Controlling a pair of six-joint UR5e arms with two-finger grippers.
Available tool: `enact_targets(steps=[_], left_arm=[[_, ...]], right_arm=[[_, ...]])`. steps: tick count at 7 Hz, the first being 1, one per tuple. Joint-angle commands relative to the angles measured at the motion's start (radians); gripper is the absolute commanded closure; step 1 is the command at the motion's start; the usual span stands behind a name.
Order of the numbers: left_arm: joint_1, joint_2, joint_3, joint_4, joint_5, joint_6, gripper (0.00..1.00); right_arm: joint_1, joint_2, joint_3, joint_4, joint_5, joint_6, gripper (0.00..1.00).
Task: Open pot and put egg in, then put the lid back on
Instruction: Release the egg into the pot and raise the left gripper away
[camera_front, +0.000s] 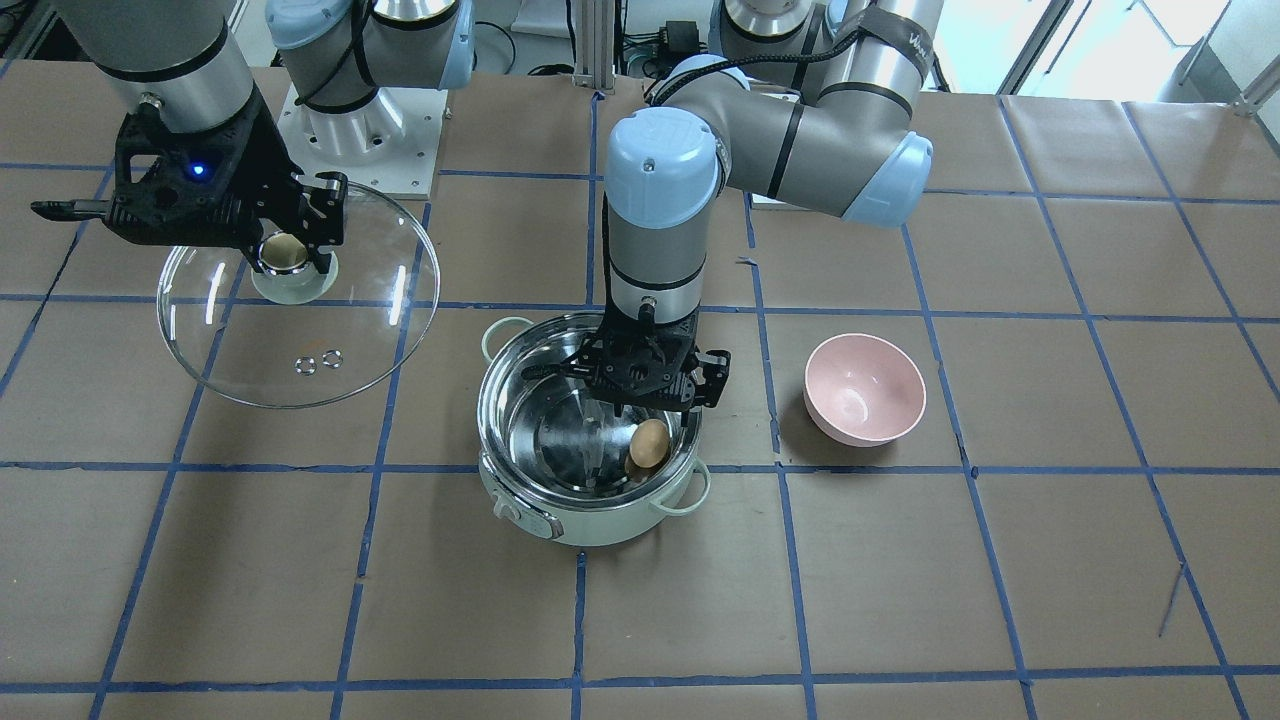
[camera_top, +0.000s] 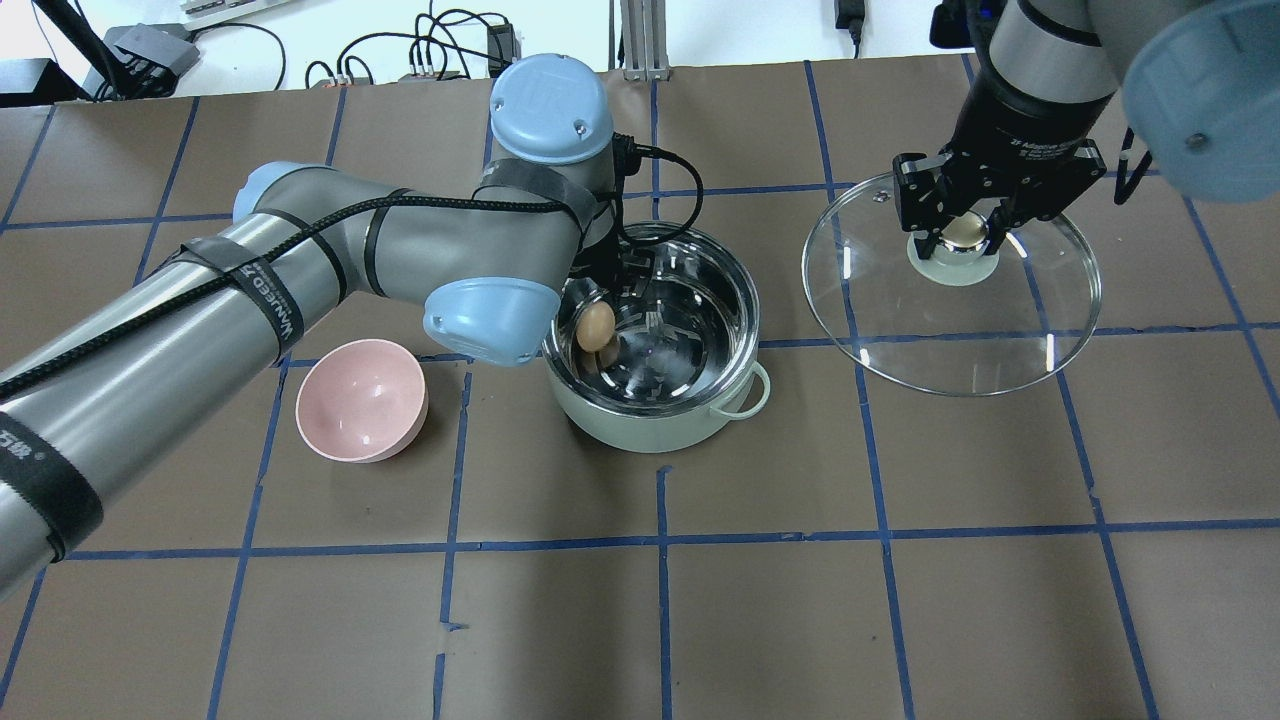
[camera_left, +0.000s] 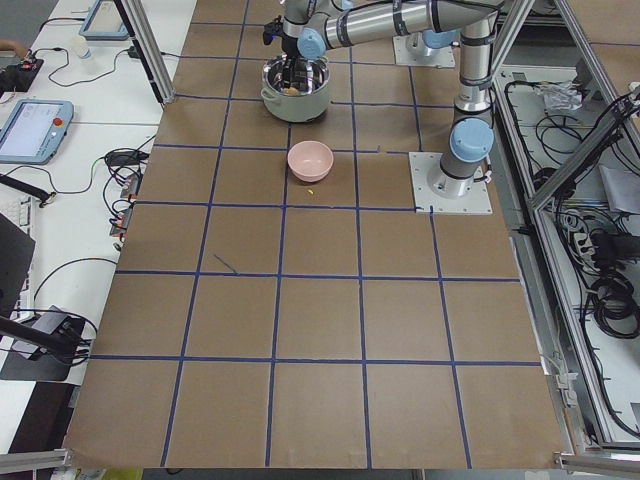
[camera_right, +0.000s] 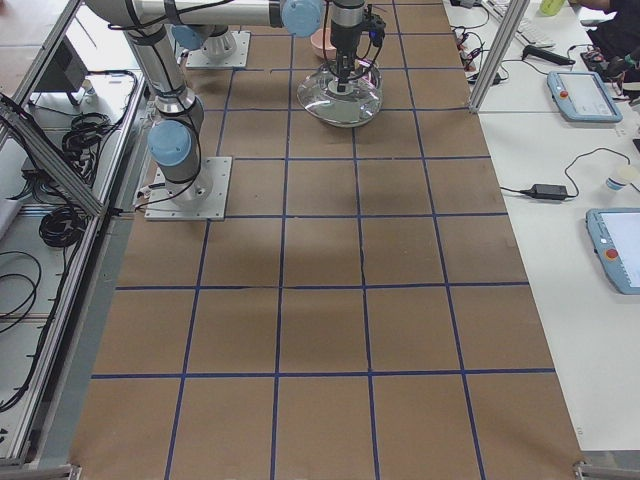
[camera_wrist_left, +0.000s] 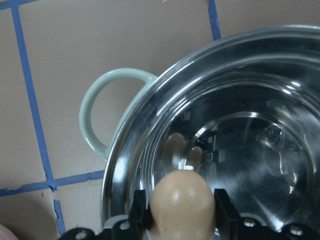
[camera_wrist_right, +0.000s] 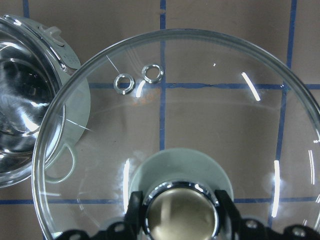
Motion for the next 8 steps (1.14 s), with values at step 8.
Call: enact_targets(steps=[8], left_arm=[[0.423, 0.332, 0.176, -0.645, -0.048, 0.191, 0.0]], right_arm=[[0.326, 0.17, -0.013, -0.271, 0.029, 0.4, 0.92]])
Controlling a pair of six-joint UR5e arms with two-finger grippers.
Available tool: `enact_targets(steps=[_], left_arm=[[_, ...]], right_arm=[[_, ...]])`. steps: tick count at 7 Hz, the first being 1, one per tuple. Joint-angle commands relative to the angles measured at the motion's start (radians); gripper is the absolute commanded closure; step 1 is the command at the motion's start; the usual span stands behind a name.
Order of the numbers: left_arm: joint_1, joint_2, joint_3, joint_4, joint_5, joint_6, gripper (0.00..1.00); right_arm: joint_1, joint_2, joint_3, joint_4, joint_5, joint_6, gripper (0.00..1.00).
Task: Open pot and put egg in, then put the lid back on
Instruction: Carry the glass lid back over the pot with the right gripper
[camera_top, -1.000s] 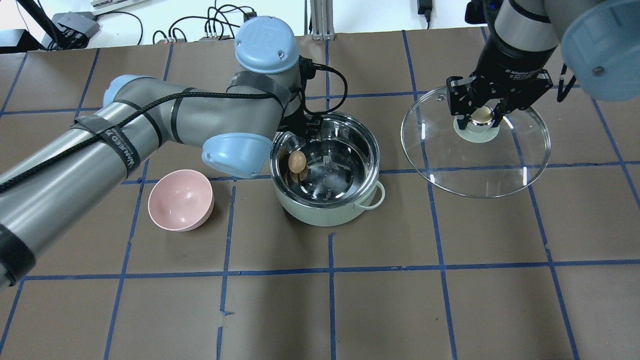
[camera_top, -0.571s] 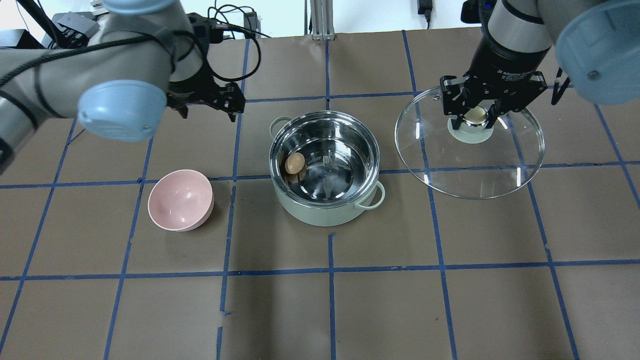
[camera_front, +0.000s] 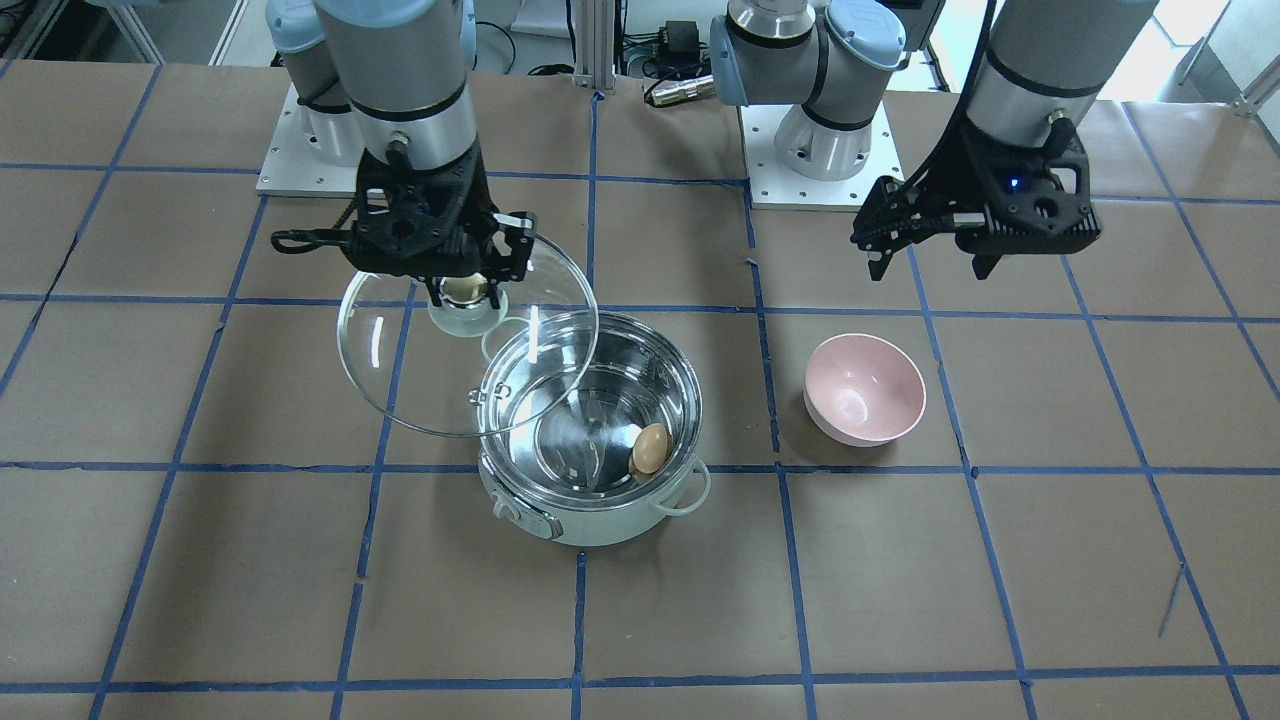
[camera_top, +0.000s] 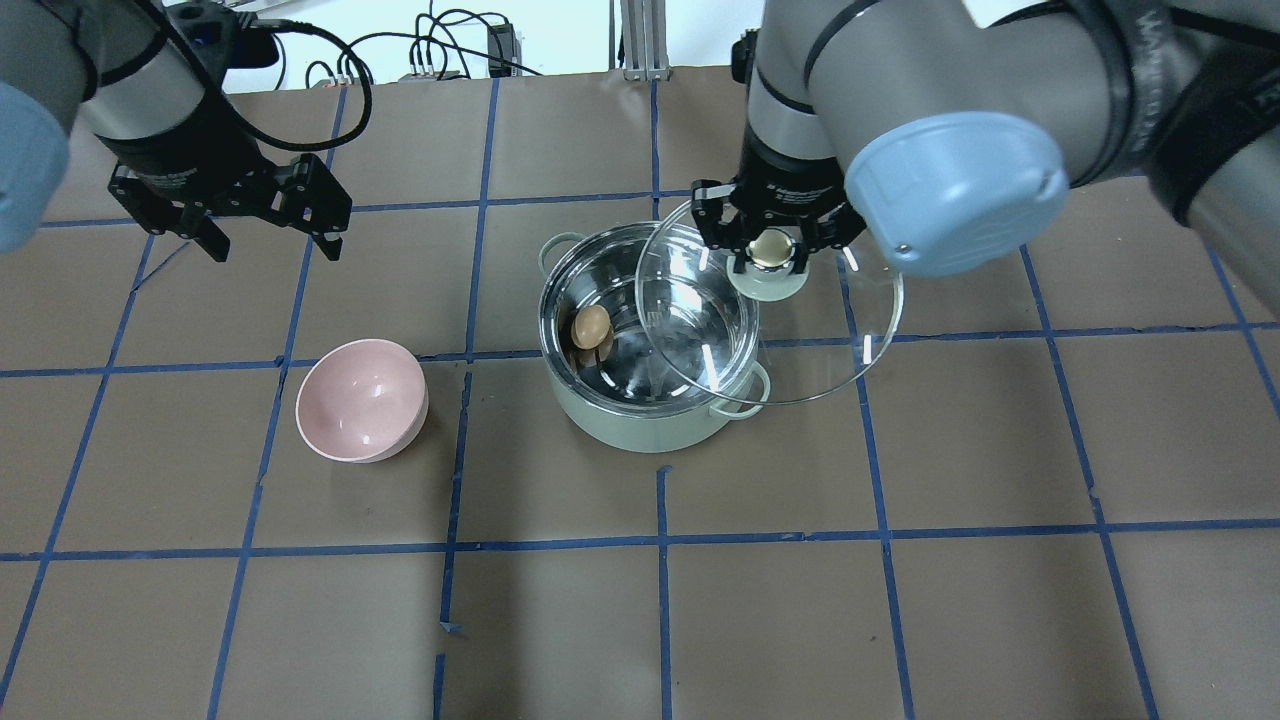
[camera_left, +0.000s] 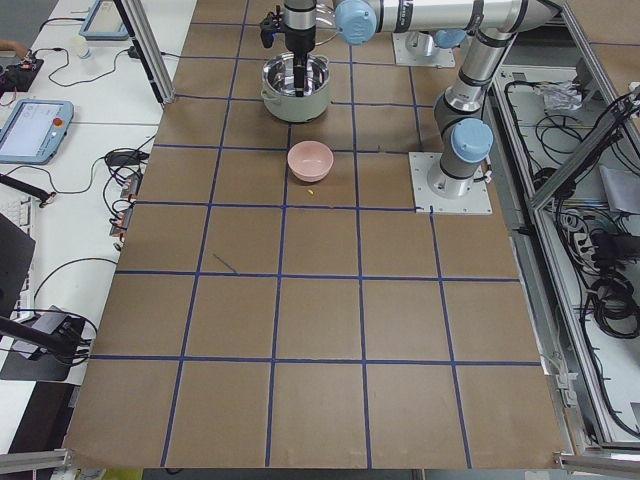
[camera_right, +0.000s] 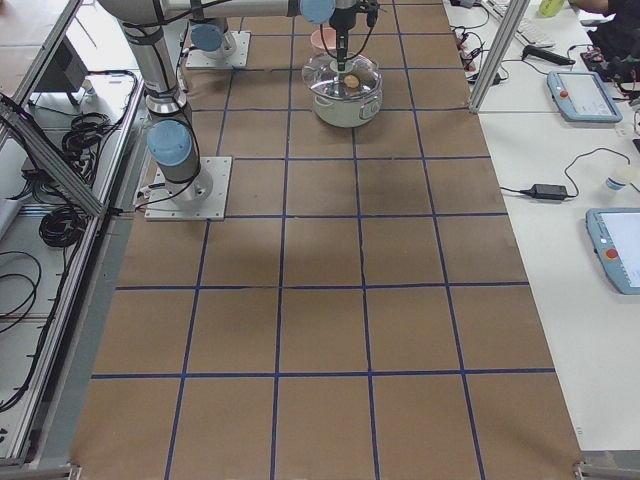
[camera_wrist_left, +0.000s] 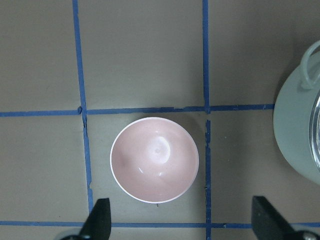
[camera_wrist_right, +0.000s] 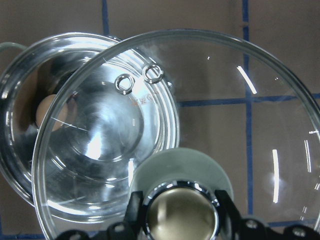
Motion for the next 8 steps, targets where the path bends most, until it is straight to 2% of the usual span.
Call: enact_targets(steps=[1, 4, 8], left_arm=[[0.003, -0.008, 0.068, -0.074, -0.005, -0.068, 0.0], [-0.017, 0.001, 0.088, -0.117, 0.007, -0.069, 0.0], [-0.012, 0.007, 0.09, -0.117, 0.005, -0.072, 0.0]], right_arm=[[0.048, 0.063, -0.001, -0.115, 0.022, 0.044, 0.92], [0.074, 0.173, -0.001, -0.262, 0.068, 0.055, 0.92], [0.11, 0.187, 0.0, -0.262, 0.076, 0.135, 0.92]])
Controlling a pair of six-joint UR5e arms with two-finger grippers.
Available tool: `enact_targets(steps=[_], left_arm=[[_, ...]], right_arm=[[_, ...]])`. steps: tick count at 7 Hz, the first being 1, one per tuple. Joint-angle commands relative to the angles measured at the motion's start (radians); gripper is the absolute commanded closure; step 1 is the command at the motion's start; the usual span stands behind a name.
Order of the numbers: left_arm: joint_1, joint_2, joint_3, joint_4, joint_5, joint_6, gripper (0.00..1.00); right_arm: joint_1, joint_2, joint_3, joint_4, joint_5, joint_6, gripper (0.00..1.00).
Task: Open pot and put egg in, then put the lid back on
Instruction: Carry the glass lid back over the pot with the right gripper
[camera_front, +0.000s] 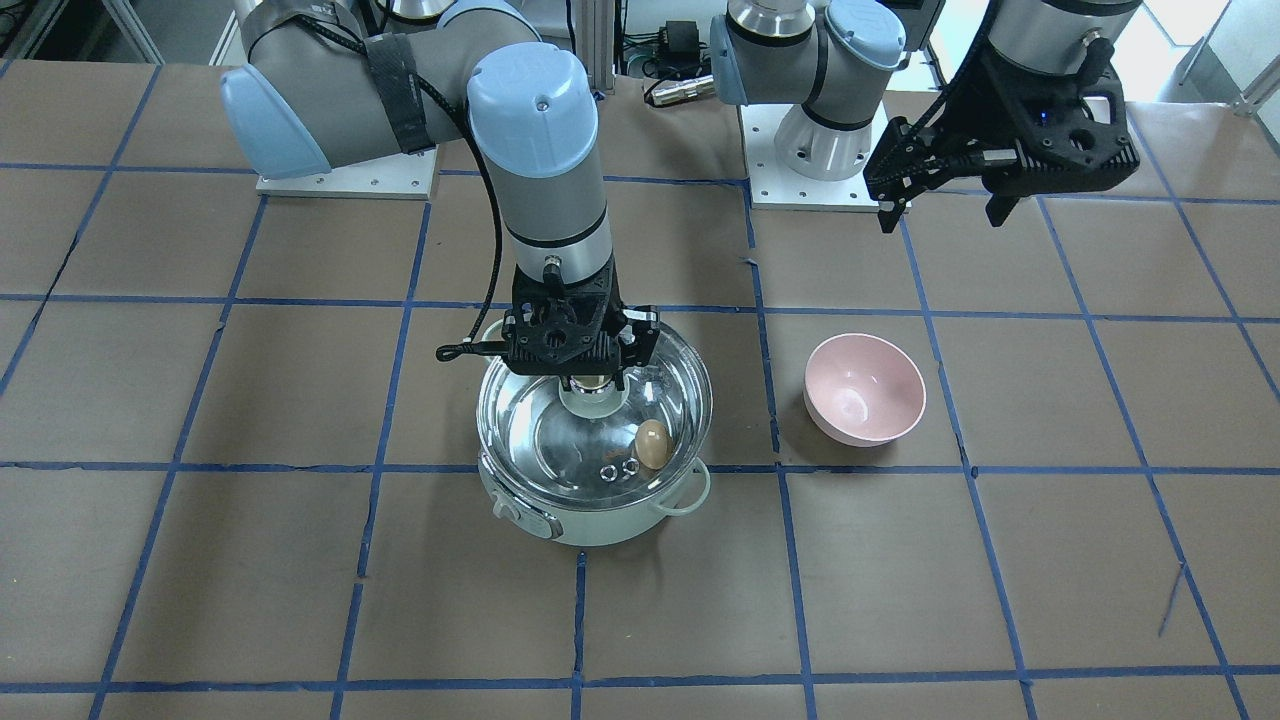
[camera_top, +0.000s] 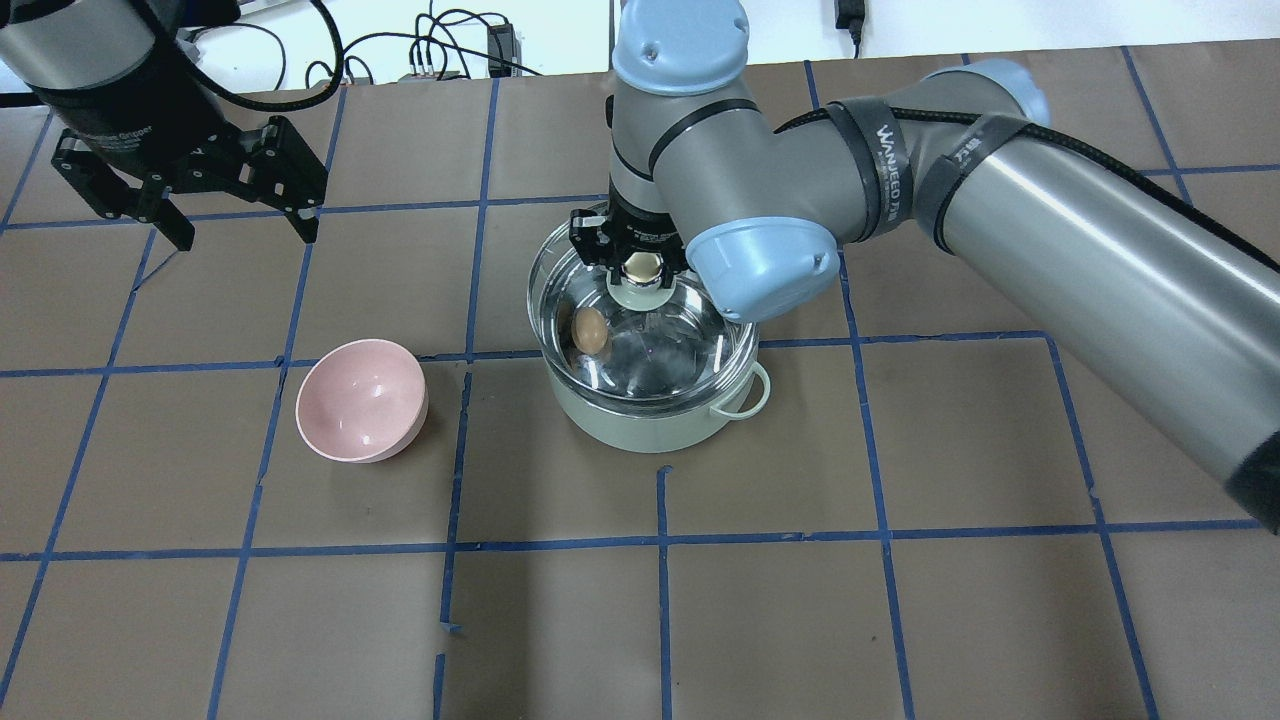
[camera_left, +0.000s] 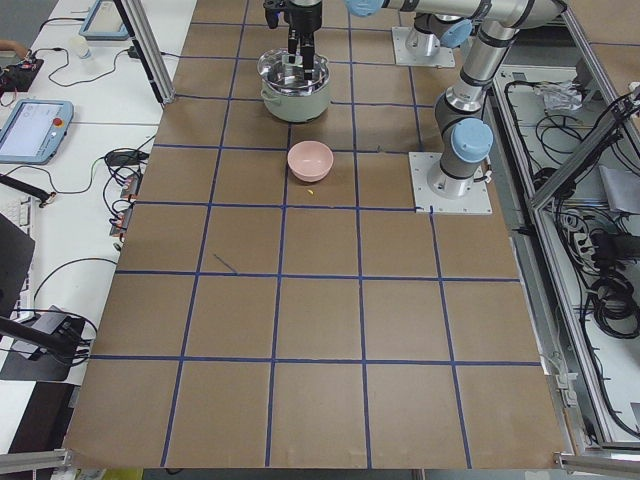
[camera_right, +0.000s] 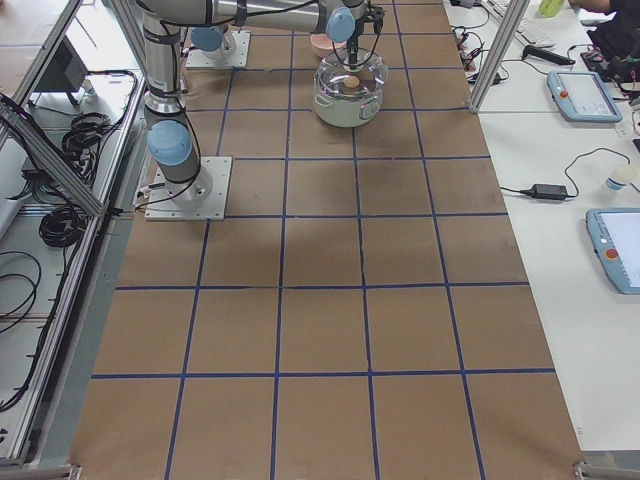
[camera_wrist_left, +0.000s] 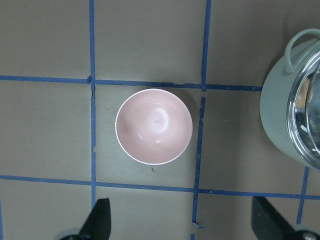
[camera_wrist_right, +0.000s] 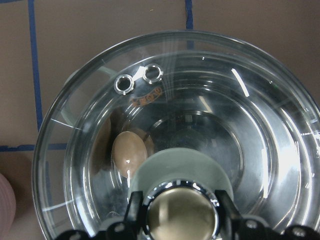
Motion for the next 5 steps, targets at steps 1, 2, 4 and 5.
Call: enact_targets(steps=[1, 2, 4, 5], left_arm=[[0.002, 0.001, 0.0, 0.002, -0.007, -0.001, 0.0], [0.002, 0.001, -0.001, 0.002, -0.01, -0.001, 0.0], [0.002, 0.001, -0.005, 0.002, -0.011, -0.008, 0.0], [-0.001, 0.0, -0.008, 0.002, -0.008, -0.011, 0.0]], right_arm=[[0.007, 0.005, 0.002, 0.001, -0.001, 0.004, 0.92], [0.007, 0.004, 0.002, 0.01, -0.014, 0.001, 0.92], [0.007, -0.004, -0.001, 0.034, -0.045, 0.001, 0.92], [0.007, -0.004, 0.001, 0.035, -0.048, 0.001, 0.91]])
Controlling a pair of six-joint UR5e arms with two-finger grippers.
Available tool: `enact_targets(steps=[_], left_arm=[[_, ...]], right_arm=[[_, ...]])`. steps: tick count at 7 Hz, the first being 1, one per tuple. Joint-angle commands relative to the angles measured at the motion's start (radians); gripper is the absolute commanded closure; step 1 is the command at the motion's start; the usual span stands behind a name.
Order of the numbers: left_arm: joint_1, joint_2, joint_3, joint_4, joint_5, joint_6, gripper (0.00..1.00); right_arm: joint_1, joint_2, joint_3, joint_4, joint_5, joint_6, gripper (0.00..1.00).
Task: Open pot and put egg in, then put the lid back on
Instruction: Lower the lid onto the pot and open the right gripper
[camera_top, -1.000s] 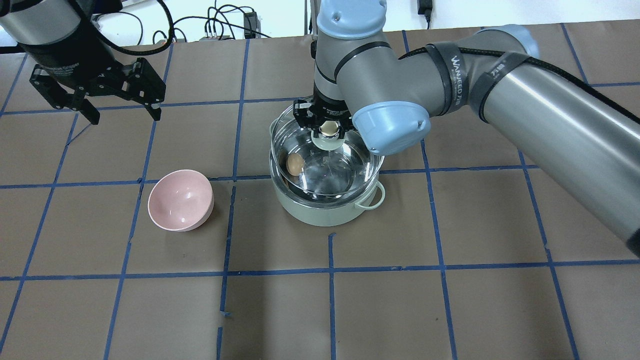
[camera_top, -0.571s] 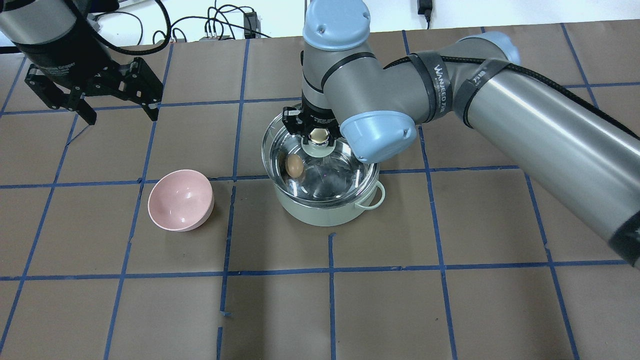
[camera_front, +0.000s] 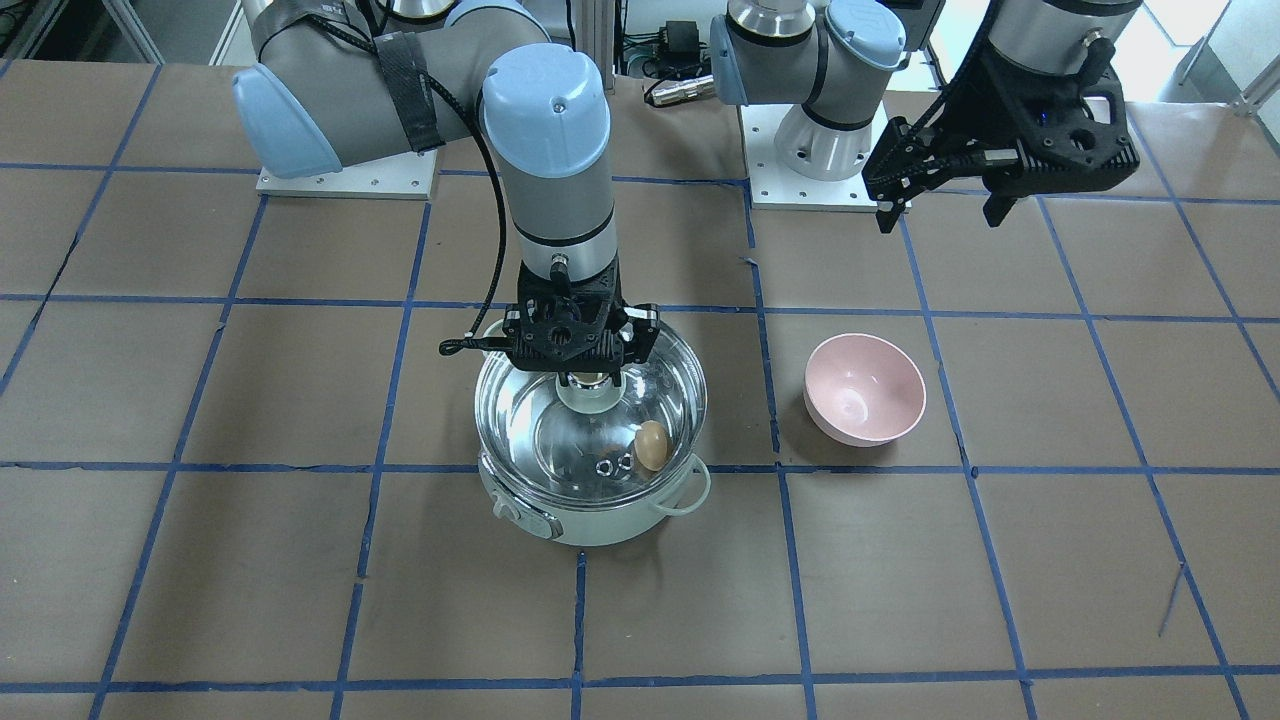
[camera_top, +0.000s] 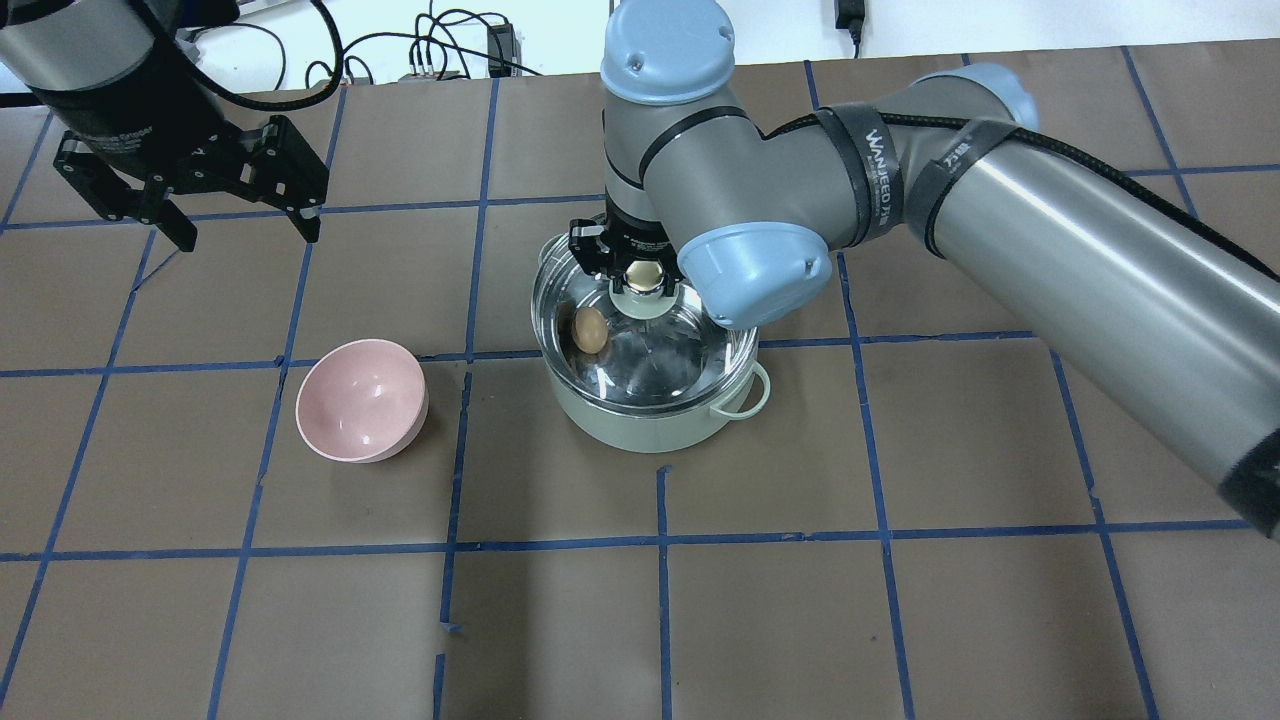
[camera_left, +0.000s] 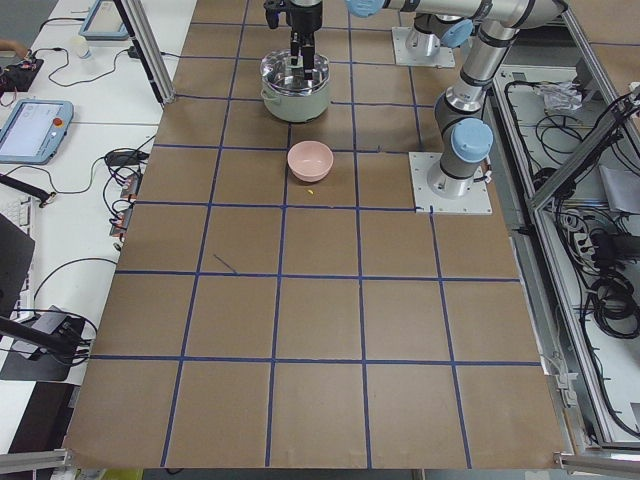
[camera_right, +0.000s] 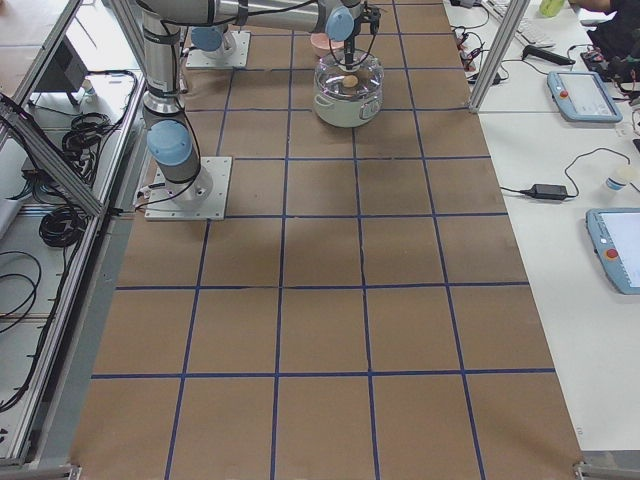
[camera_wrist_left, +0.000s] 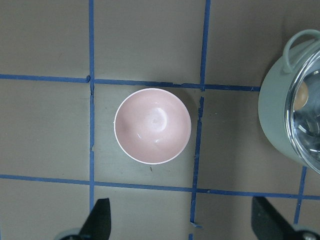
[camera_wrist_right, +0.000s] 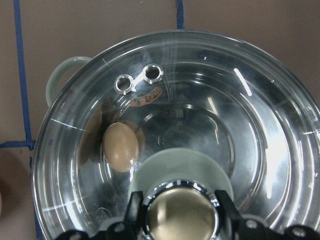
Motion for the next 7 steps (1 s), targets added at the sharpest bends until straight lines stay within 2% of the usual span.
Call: enact_targets(steps=[1, 2, 3, 4, 7], left_arm=[[-0.002, 0.0, -0.003, 0.0, 0.002, -0.004, 0.0], [-0.002, 0.0, -0.003, 0.0, -0.001, -0.004, 0.0], [-0.002, 0.0, -0.003, 0.0, -0.001, -0.004, 0.0], [-0.002, 0.0, -0.004, 0.0, -0.001, -0.007, 0.0], [-0.002, 0.0, -0.003, 0.002, -0.001, -0.007, 0.0]], right_arm=[[0.0, -0.001, 0.0, 0.008, -0.011, -0.001, 0.91], [0.0, -0.001, 0.0, 0.008, -0.011, -0.001, 0.91], [0.0, -0.001, 0.002, 0.006, -0.01, 0.007, 0.83], [0.0, -0.001, 0.002, 0.0, -0.008, 0.016, 0.69], [0.0, -0.001, 0.0, 0.0, -0.004, 0.018, 0.67]])
